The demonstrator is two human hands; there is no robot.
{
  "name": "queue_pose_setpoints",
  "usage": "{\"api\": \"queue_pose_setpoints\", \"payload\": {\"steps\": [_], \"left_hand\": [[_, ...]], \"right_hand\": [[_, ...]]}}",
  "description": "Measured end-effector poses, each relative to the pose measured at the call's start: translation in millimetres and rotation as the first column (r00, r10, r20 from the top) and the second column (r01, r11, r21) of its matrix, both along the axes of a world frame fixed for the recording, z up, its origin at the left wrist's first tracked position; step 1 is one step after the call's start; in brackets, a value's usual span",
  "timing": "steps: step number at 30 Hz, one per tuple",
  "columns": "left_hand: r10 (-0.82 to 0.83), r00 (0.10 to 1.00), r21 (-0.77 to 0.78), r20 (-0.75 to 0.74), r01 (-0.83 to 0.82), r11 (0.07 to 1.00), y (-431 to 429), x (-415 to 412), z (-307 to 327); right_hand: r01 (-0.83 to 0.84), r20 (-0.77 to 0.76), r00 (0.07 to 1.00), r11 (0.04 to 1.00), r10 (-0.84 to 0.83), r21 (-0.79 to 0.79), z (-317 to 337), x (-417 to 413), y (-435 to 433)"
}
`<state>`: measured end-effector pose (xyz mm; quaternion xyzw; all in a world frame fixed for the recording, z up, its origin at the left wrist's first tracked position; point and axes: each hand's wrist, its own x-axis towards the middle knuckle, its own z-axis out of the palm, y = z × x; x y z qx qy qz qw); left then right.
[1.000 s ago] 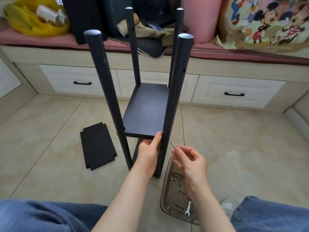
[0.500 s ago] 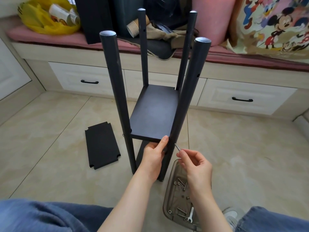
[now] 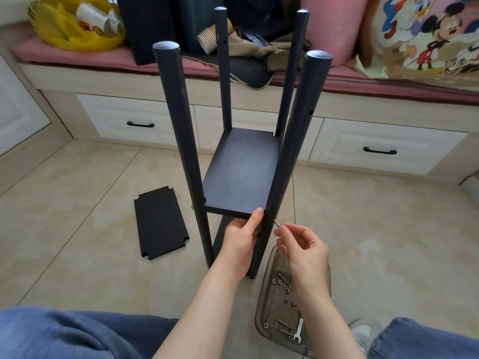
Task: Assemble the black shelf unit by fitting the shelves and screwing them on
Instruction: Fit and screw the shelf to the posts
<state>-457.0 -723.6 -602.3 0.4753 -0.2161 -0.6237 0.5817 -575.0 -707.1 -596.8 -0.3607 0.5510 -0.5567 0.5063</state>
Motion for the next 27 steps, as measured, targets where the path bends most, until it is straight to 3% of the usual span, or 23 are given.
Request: {"api": "queue_pose_setpoints", "payload": {"steps": [10, 27], "left_hand": [[0.003, 1.0, 0.007, 0.011, -0.003, 1.0, 0.1, 0.6, -0.3], [0.003, 1.0, -0.012, 0.012, -0.003, 1.0, -0.2, 0.4, -1.5]], "right_hand": [[-0.04, 0.056, 0.998, 0.999, 0.038, 0.034, 1.4, -2.7, 0.5], [-0.073, -0.007, 0.997, 0.997, 0.073, 0.024, 5.3, -0.5, -5.5]]}}
